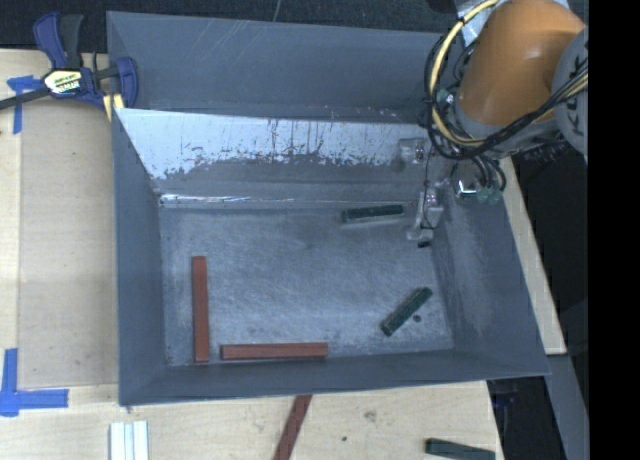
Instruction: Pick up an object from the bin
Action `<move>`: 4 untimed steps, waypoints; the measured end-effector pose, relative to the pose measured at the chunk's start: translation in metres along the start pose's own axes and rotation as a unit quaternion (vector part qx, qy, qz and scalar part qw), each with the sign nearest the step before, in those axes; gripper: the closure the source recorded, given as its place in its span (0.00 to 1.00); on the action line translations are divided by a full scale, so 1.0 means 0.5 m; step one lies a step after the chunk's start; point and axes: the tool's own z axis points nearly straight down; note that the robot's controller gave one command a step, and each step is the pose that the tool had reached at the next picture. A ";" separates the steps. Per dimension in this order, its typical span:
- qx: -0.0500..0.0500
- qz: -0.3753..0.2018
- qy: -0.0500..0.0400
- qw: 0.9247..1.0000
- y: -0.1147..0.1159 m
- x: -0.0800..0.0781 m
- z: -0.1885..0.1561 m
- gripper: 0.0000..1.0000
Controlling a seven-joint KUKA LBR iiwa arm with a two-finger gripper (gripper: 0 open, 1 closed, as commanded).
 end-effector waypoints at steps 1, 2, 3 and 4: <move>0.000 -0.001 -0.004 1.000 0.000 -0.003 -0.010 0.00; 0.000 0.023 -0.008 1.000 0.005 -0.002 0.083 0.00; 0.000 0.062 -0.005 0.998 -0.018 0.004 0.239 1.00; 0.000 0.062 -0.005 0.998 -0.018 0.004 0.239 1.00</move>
Offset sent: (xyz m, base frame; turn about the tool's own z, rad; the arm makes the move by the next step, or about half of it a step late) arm -0.0061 0.0078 -0.1207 0.1145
